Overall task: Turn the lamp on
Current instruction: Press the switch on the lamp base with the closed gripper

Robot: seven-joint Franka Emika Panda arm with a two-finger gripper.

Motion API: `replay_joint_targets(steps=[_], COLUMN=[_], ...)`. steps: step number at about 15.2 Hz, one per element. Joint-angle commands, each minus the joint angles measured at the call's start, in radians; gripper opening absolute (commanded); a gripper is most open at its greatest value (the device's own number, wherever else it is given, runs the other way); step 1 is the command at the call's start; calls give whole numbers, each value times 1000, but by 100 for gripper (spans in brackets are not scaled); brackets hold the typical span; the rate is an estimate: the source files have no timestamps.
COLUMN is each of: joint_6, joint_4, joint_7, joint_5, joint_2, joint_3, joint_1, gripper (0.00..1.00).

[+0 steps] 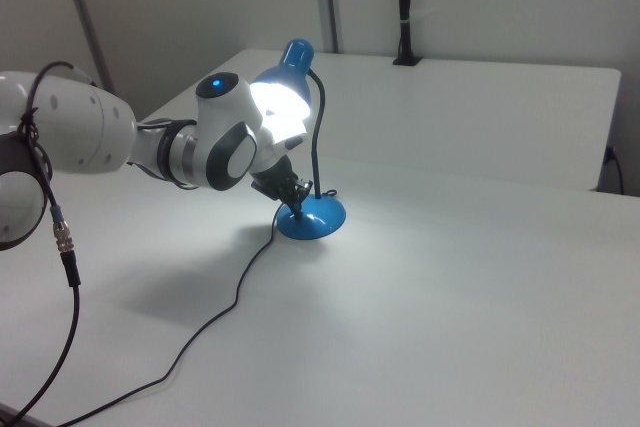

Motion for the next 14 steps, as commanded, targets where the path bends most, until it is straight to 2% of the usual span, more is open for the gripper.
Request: replay_joint_targets(steps=[1, 6, 9, 10, 11, 14], joint_6=[66, 49, 6, -76, -171, -466], joint_4=[3, -14, -116, -167, -180, -174], joint_7=[24, 20, 26, 29, 32, 32], joint_5=[-5, -5, -2, 0, 0, 11], joint_2=[27, -8, -118, -199, -248, -374], joint_3=[-7, -7, -4, 1, 1, 2], joint_1=[8, 6, 6, 5, 6, 8], gripper=[0, 0, 0, 0, 0, 0])
